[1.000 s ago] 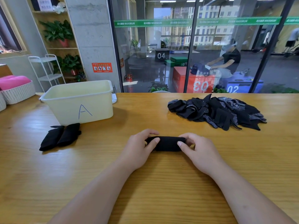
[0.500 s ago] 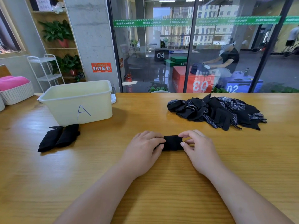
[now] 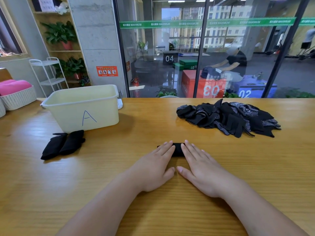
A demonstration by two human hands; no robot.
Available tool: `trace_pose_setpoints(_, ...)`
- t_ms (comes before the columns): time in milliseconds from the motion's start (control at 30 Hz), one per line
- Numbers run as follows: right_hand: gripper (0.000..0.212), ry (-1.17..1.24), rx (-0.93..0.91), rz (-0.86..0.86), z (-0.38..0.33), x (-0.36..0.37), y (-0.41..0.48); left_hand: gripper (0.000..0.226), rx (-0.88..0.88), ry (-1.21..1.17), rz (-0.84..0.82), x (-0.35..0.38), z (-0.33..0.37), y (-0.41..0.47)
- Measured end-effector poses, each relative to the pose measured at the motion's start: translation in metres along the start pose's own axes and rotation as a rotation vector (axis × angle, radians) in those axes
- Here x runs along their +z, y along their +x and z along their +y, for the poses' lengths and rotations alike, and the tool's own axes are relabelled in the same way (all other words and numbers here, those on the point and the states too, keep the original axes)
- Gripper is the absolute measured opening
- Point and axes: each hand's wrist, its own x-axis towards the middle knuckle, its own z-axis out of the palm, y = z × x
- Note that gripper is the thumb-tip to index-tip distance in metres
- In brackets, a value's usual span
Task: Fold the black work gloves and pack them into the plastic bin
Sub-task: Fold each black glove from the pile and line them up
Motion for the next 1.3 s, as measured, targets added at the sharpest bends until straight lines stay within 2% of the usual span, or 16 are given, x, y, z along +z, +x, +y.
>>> trace_pose_setpoints(133, 0.076, 0.042, 0.018, 0.033, -0.004, -0.001, 0.0, 0.076, 0.007, -0.031, 0.002, 0.003, -0.004, 0.001)
trace_pose_setpoints(300, 0.053, 0.131, -0.015, 0.293, 0.005, -0.003, 0.001, 0.063, -0.033, -0.087, 0.153, 0.004, -0.011, 0.001)
trace_pose_setpoints(367, 0.045, 0.178, -0.035, 0.348, 0.006, -0.004, 0.002, 0.058, -0.044, -0.1, 0.182, 0.001, -0.016, 0.0)
trace_pose_setpoints(467, 0.034, 0.218, -0.067, 0.38, 0.002, -0.006, 0.004, 0.05, -0.071, -0.147, 0.207, -0.003, -0.023, -0.003)
trace_pose_setpoints(600, 0.025, 0.239, -0.131, 0.342, -0.009, -0.01, 0.009, 0.043, -0.116, -0.158, 0.22, -0.01, -0.035, -0.006)
trace_pose_setpoints(667, 0.024, 0.261, -0.157, 0.326, -0.015, -0.012, 0.013, 0.044, -0.141, -0.169, 0.217, -0.012, -0.041, -0.008)
trace_pose_setpoints(867, 0.042, 0.217, -0.148, 0.267, -0.04, -0.009, 0.037, 0.047, -0.192, -0.195, 0.243, -0.015, -0.058, -0.031)
trace_pose_setpoints(1300, 0.045, 0.198, -0.154, 0.237, -0.122, 0.006, 0.091, 0.044, -0.374, -0.063, 0.338, -0.041, -0.117, -0.094)
